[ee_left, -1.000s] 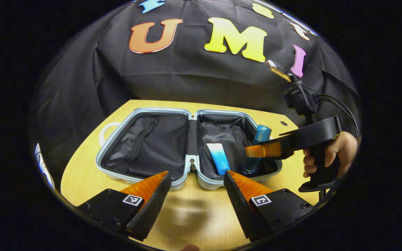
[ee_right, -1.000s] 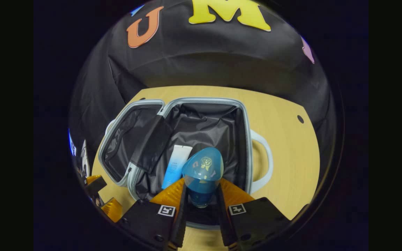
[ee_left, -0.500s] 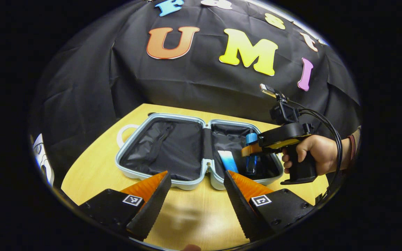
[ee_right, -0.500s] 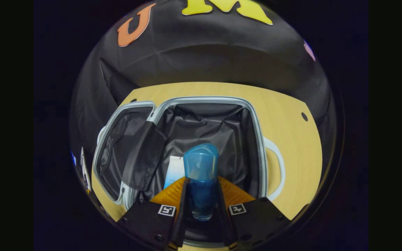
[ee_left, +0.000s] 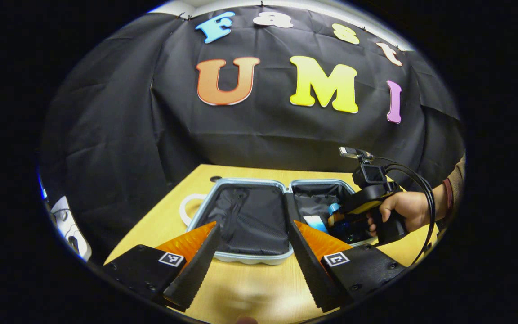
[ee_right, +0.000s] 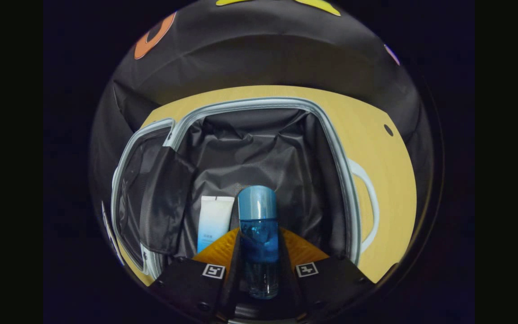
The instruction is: First open the suitcase, pack the skin care products into it, and then close the suitcase.
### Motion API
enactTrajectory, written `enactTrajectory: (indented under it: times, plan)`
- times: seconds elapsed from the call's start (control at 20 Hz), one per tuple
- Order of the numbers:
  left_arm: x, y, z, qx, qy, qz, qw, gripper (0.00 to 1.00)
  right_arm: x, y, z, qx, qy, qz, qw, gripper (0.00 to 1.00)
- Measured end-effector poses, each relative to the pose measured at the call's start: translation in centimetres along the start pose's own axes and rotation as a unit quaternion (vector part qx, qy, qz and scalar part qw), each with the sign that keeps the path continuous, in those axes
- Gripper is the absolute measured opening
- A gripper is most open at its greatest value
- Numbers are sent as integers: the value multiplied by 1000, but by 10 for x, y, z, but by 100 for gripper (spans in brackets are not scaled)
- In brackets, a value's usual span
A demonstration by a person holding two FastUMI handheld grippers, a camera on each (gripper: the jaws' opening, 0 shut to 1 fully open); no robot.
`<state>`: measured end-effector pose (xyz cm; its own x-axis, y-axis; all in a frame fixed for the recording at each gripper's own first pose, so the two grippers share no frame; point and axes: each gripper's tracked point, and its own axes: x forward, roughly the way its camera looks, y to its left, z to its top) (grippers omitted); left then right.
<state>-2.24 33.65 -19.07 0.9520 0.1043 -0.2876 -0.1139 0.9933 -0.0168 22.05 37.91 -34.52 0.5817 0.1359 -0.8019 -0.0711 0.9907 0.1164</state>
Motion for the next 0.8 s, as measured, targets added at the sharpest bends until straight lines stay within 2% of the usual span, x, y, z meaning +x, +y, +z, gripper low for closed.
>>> enactTrajectory:
  times: [0.2, 0.35, 0.4, 0.55, 0.65, 0.8]
  plan:
    - [5, 16, 2, -20, -8, 4, 1000, 96, -12, 0, 8, -2, -21, 4, 1000, 45]
    - [19, 57, -1, -24, -10, 41, 999, 97, -43, -1, 21, 2, -65, 11, 998, 68]
    - [25, 69, -5, -31, -8, 51, 998, 96, -59, 1, 27, 4, -84, 17, 996, 72]
    - [47, 101, -20, -90, 8, 66, 994, 97, -122, 0, 41, -15, -141, 35, 989, 79]
    - [66, 129, -38, -134, 21, 80, 987, 97, -174, -10, 54, -38, -201, 35, 978, 79]
    - [93, 154, -59, -217, 30, 87, 972, 97, -232, -10, 50, -58, -235, 50, 969, 79]
